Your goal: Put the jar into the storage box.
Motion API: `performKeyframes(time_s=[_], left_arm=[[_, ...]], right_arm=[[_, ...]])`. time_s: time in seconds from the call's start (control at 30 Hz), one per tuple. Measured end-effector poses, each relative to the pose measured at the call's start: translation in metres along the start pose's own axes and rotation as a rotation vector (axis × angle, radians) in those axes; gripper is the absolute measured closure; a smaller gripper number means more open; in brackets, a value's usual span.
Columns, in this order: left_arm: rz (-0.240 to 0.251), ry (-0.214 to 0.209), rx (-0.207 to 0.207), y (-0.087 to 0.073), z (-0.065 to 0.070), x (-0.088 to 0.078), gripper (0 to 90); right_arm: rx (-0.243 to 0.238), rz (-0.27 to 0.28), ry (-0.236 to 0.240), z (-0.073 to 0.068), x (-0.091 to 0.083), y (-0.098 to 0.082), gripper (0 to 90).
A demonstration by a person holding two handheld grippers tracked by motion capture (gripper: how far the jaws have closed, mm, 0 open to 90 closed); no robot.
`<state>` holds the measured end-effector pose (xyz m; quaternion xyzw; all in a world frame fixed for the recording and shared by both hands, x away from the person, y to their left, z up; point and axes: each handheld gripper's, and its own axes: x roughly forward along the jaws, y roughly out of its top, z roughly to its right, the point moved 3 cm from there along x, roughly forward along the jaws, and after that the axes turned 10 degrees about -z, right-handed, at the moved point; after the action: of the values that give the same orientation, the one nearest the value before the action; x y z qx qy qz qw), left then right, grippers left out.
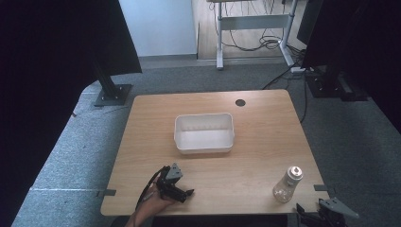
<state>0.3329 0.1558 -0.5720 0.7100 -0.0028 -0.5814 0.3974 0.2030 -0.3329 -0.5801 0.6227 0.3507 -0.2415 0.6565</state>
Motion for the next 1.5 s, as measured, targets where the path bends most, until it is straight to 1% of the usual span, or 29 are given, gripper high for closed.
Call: performKeyframes(time_s=[0.03,0.13,0.23,0.47,0.9,1.13,1.33,1.43,1.5], left_arm=[[0.0,0.0,0.0,0.0,0.0,0.0,0.0],[0.0,0.0,-0.001,0.0,0.0,0.0,0.0],[0.0,0.0,0.0,0.0,0.0,0.0,0.0],[0.0,0.0,0.0,0.0,0.0,0.0,0.0],[0.0,0.0,0.0,0.0,0.0,0.0,0.0],[0.0,0.0,0.0,0.0,0.0,0.0,0.0],[0.0,0.0,0.0,0.0,0.0,0.0,0.0],[0.0,0.0,0.0,0.0,0.0,0.0,0.0],[0.001,0.0,-0.001,0.0,0.0,0.0,0.0]], right_arm=[[0.008,0.0,0.005,0.001,0.0,0.0,11.5],[0.003,-0.006,-0.002,0.0,0.001,0.002,10.9],[0.004,0.016,-0.003,0.0,0.003,0.001,9.8],[0.0,0.03,0.0,0.0,0.003,-0.001,9.8],[-0.003,0.013,0.005,-0.001,0.002,0.0,10.2],[-0.019,0.014,0.027,-0.005,0.0,0.001,12.4],[-0.024,0.054,0.045,-0.008,-0.005,0.005,13.2],[-0.018,0.086,0.075,-0.011,-0.01,0.008,13.4],[-0.022,0.104,0.088,-0.013,-0.013,0.011,13.5]])
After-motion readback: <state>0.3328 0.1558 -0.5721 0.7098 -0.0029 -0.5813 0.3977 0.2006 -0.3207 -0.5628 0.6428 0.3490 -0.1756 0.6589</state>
